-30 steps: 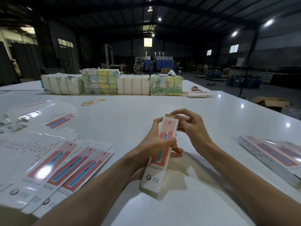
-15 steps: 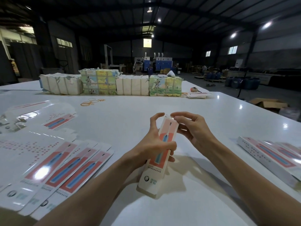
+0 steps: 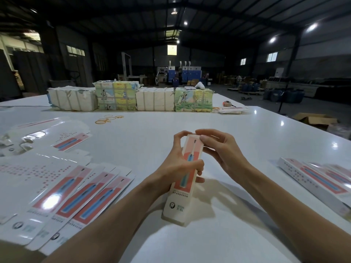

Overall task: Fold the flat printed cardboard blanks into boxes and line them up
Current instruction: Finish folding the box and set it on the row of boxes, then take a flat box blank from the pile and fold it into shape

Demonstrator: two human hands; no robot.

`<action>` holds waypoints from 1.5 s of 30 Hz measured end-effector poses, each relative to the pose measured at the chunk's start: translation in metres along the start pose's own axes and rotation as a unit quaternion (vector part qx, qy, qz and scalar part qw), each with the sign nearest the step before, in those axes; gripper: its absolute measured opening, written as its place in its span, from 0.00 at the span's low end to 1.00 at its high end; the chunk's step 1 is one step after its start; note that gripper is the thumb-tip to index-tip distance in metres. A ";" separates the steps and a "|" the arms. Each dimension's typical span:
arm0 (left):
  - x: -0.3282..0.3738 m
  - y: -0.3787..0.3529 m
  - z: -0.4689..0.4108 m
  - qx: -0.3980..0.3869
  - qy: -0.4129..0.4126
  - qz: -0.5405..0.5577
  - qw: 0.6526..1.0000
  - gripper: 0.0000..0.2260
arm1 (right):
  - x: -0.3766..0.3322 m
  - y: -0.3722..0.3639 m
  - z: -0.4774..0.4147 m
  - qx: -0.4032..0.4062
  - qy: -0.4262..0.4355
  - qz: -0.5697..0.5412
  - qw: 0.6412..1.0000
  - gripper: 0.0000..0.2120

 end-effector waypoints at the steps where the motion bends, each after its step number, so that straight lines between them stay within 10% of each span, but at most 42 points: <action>1: 0.000 0.002 0.000 0.009 0.000 0.008 1.000 0.41 | 0.002 -0.002 0.001 0.009 0.011 0.019 1.000 0.10; 14: -0.012 0.005 -0.001 0.007 0.012 0.049 0.999 0.40 | 0.005 0.000 0.006 0.099 0.101 0.175 0.974 0.08; 22: -0.012 0.007 -0.005 0.150 0.014 0.259 0.954 0.17 | 0.019 -0.022 0.012 0.103 0.141 0.370 0.912 0.19; 25: -0.011 0.008 -0.005 0.178 0.026 0.337 0.924 0.25 | 0.022 -0.031 0.019 0.043 0.124 0.451 0.883 0.28; 33: -0.014 0.002 0.001 0.095 0.044 0.186 0.977 0.29 | -0.005 -0.016 0.032 0.061 0.102 0.542 0.832 0.22; 39: -0.018 -0.001 0.006 0.062 0.023 0.061 0.996 0.08 | -0.010 0.059 0.079 0.174 0.014 0.689 0.704 0.17; 45: -0.019 -0.007 0.006 -0.043 -0.011 -0.045 0.998 0.12 | 0.004 0.126 0.123 0.255 -0.048 0.735 0.627 0.19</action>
Point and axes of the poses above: each hand's wrist, its own z-axis away from the middle knuckle, its own y-axis out of the back of the hand, x = y × z, the point moved 3 cm from there along -z, towards the middle knuckle, and after that the axes turned 11 degrees about -y, right-handed, at the moved point
